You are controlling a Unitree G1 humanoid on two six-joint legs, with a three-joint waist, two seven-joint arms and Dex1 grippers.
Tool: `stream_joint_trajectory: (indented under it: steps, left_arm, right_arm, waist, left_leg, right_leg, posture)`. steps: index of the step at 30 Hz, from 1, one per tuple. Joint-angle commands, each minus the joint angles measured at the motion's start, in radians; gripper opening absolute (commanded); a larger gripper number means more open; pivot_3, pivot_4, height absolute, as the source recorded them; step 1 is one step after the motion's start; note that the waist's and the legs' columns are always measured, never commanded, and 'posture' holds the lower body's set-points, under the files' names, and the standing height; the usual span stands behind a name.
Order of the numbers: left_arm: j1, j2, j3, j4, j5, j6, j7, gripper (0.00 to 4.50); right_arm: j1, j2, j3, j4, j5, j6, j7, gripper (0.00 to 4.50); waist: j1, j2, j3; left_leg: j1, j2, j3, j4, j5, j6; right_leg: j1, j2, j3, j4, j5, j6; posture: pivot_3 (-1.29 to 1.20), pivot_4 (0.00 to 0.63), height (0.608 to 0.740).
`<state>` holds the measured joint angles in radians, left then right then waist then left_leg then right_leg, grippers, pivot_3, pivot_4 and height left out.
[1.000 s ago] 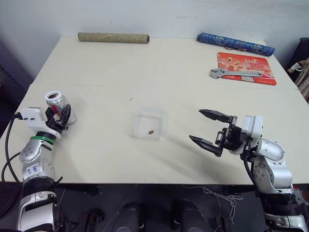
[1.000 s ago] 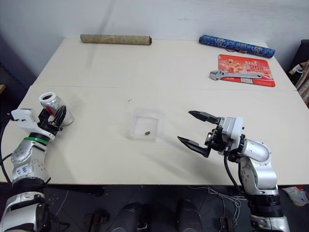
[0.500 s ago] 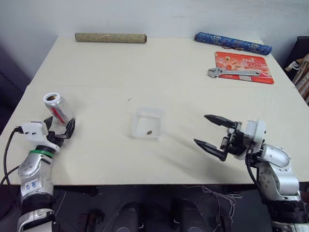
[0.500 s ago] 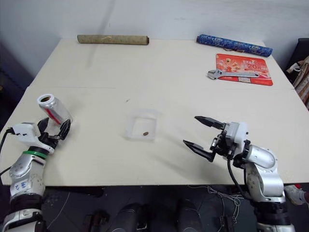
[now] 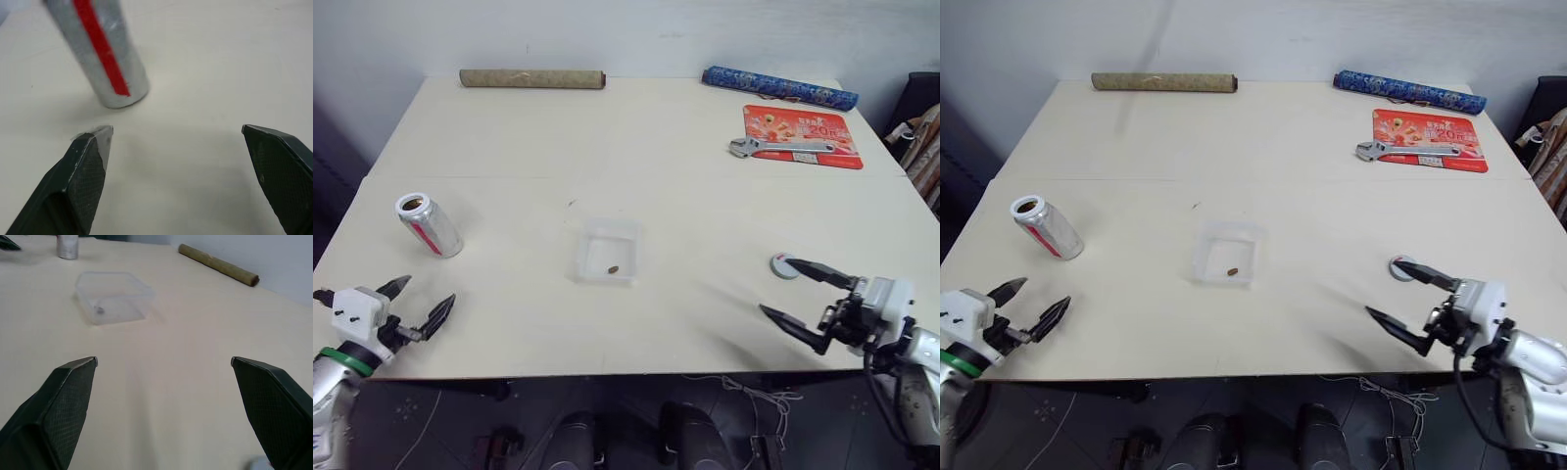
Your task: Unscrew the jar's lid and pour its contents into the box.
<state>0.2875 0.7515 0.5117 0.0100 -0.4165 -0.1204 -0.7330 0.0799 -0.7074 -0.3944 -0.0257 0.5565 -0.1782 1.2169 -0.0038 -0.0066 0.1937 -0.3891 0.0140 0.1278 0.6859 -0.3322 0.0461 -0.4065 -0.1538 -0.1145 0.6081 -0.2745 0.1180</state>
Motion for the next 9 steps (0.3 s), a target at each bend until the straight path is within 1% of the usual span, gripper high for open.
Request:
stream_joint_trajectory:
  steps: [1, 4, 9]
  left_arm:
    - [0.099, 0.081, 0.066, -0.111, 0.016, -0.052, -0.146, 4.46]
    - [0.161, 0.121, 0.109, -0.079, 0.031, -0.112, -0.231, 4.46]
    - [0.162, 0.114, 0.158, -0.049, 0.018, -0.111, -0.248, 4.46]
  right_arm:
    - [0.025, -0.095, -0.08, 0.059, 0.01, -0.044, 0.107, 4.5]
    - [0.029, -0.156, -0.101, 0.144, 0.009, -0.069, 0.187, 4.5]
    - [0.001, -0.179, -0.11, 0.253, 0.014, -0.097, 0.244, 4.5]
  waist:
    - [0.002, 0.0, 0.0]
    - [0.001, 0.001, 0.0]
    - [0.0, 0.001, 0.0]
  left_leg:
    - [0.001, 0.0, 0.0, -0.001, 0.0, 0.0]
    - [0.001, 0.001, 0.001, -0.004, 0.0, -0.001]
    - [0.001, 0.003, 0.002, -0.006, -0.001, -0.002]
  right_leg:
    - [0.0, 0.0, 0.0, -0.001, 0.0, 0.0]
    - [-0.001, 0.0, 0.0, -0.002, -0.001, -0.003]
    - [-0.002, 0.002, 0.0, -0.003, -0.002, -0.005]
  posture:
    - [0.0, 0.15, 0.74]
    - [0.0, 0.15, 0.74]
    - [0.0, 0.15, 0.74]
